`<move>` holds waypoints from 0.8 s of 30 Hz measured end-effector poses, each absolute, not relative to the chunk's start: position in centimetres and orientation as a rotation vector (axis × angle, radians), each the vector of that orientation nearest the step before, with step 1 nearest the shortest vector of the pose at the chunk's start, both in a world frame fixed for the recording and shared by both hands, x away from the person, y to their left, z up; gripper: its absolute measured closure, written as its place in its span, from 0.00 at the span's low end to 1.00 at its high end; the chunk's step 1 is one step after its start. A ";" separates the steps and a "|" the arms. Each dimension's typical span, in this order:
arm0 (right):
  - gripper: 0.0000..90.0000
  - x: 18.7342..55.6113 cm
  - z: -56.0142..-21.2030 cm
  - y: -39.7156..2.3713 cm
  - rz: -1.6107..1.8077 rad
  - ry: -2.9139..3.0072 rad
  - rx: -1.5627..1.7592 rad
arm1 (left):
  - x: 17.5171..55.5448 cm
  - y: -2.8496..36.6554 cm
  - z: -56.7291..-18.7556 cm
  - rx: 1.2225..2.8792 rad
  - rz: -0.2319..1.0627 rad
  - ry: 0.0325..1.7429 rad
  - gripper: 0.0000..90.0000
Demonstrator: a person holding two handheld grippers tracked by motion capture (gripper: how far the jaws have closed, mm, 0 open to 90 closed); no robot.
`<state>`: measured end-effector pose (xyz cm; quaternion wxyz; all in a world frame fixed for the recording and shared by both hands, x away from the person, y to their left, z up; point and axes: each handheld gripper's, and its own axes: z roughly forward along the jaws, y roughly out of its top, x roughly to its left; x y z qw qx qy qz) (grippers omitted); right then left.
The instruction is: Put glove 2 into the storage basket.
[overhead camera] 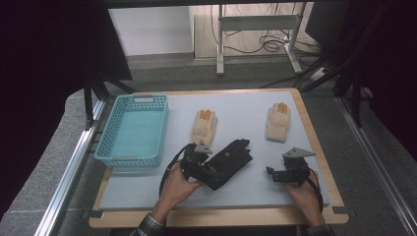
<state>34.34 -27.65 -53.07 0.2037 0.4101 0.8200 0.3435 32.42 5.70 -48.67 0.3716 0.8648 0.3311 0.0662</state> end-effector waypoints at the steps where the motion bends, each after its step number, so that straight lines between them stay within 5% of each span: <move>1: 0.18 34.3 -53.1 -27.7 0.959 2.288 1.144 | 32.6 5.1 -48.8 2.227 0.167 0.841 0.00; 10: 0.18 34.3 -53.1 -27.7 0.959 2.288 1.144 | 33.8 2.1 -50.8 2.317 0.255 0.866 0.00; 24: 0.18 34.4 -53.1 -27.7 0.959 2.288 1.145 | 34.7 1.3 -52.8 2.423 0.219 0.895 0.00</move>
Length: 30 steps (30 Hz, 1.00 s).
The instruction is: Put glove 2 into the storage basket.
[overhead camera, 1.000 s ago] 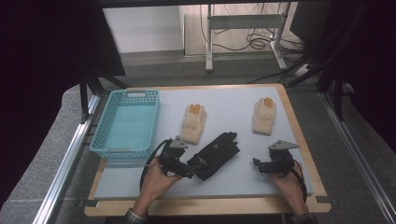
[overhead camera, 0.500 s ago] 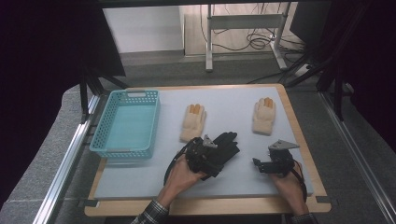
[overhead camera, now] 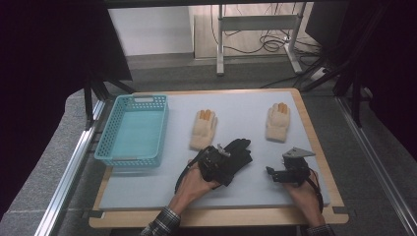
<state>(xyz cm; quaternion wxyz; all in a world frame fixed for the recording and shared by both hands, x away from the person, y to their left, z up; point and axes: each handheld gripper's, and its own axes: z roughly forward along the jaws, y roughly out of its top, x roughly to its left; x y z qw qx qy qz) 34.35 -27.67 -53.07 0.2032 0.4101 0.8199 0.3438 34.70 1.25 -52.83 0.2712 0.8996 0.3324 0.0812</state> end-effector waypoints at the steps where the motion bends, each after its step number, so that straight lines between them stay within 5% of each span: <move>1: 0.18 34.3 -53.1 -27.7 0.959 2.288 1.145 | 34.8 1.3 -52.8 2.423 0.206 0.904 0.00; 4: 0.18 34.3 -53.1 -27.7 0.959 2.288 1.144 | 35.0 1.5 -52.6 2.412 0.209 0.929 0.03; 9: 0.18 34.3 -53.1 -27.7 0.959 2.288 1.144 | 35.5 2.0 -51.9 2.419 0.206 0.969 0.24; 10: 0.18 34.3 -53.1 -27.7 0.959 2.288 1.144 | 35.5 2.1 -51.8 2.423 0.201 0.965 0.29; 11: 0.18 34.3 -53.1 -27.7 0.959 2.288 1.144 | 35.6 2.2 -51.3 2.433 0.188 0.945 0.46; 14: 0.18 34.3 -53.1 -27.7 0.959 2.288 1.144 | 35.6 2.1 -51.0 2.442 0.190 0.939 0.57; 22: 0.18 34.4 -53.1 -27.7 0.959 2.288 1.144 | 35.3 2.2 -49.8 2.441 0.220 0.906 0.68; 30: 0.18 34.4 -53.1 -27.7 0.959 2.288 1.143 | 36.0 3.8 -47.8 2.351 0.209 0.931 0.69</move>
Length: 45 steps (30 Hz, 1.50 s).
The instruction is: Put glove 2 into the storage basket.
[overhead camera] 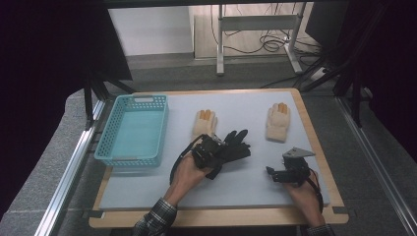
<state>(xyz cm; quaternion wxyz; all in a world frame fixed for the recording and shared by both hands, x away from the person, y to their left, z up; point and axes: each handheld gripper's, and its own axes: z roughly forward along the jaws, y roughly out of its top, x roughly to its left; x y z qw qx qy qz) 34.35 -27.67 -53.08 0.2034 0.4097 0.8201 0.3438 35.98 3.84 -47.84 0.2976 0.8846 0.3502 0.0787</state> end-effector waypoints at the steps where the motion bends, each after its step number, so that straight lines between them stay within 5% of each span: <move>1: 0.18 34.4 -53.1 -27.7 0.960 2.288 1.143 | 36.1 4.1 -47.2 2.339 0.230 0.935 0.68; 20: 0.18 34.3 -53.1 -27.7 0.961 2.288 1.144 | 39.0 11.0 -42.5 2.244 0.388 1.143 0.68; 32: 0.18 34.3 -53.1 -27.7 0.961 2.288 1.144 | 39.7 19.1 -40.5 2.108 0.486 1.369 0.66; 45: 0.18 34.3 -53.1 -27.7 0.961 2.287 1.145 | 40.5 29.7 -43.0 1.959 0.488 1.725 0.65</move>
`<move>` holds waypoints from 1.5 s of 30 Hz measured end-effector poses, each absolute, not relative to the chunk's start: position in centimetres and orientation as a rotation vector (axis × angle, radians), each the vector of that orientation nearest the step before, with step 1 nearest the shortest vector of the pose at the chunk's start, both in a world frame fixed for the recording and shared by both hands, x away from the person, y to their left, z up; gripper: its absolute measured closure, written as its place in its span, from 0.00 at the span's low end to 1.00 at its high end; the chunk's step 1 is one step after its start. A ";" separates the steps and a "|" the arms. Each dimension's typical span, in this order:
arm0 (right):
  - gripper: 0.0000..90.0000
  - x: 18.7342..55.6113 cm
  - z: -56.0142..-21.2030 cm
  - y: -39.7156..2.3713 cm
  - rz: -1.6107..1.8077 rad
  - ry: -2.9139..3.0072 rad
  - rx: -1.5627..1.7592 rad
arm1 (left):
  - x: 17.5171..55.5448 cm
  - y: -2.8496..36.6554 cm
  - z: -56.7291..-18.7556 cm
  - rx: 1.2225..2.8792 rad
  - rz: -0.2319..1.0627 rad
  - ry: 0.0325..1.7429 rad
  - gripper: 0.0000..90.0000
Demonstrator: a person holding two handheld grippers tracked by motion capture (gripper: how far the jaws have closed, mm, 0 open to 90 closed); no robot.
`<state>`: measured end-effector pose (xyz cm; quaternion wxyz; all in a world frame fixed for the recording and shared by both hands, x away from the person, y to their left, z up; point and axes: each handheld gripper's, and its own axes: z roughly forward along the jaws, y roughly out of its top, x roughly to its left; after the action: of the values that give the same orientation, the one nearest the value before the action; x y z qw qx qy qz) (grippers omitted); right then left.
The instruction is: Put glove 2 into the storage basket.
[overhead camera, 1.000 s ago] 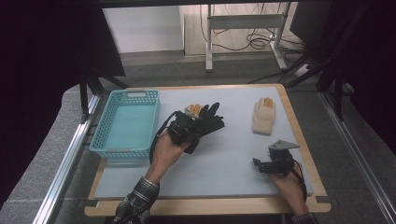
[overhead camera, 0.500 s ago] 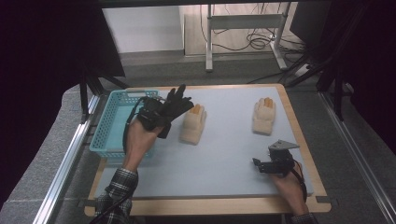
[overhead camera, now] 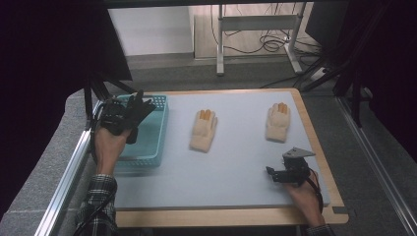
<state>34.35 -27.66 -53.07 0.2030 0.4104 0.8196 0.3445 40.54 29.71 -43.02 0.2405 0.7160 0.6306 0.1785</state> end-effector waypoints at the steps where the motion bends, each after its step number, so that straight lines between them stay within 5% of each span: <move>1: 0.18 34.3 -53.1 -27.7 0.961 2.287 1.145 | 40.7 30.1 -43.5 1.955 0.481 1.748 0.65; 17: 0.18 34.4 -53.1 -27.7 0.962 2.287 1.145 | 44.5 31.9 -48.8 2.027 0.464 2.000 0.62; 23: 0.18 34.4 -53.1 -27.7 0.962 2.287 1.145 | 45.3 32.4 -49.8 2.109 0.514 2.037 0.42; 25: 0.18 34.4 -53.1 -27.7 0.962 2.287 1.145 | 45.3 32.4 -50.0 2.124 0.459 2.011 0.26; 30: 0.18 34.4 -53.1 -27.7 0.962 2.287 1.145 | 45.0 32.2 -49.6 2.152 0.388 1.945 0.06; 45: 0.18 34.4 -53.1 -27.7 0.962 2.288 1.145 | 41.9 32.0 -45.2 1.989 0.407 1.655 0.04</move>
<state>34.35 -27.66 -53.07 0.2030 0.4102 0.8197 0.3445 41.92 31.97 -45.22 0.2582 0.7337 0.6103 0.1502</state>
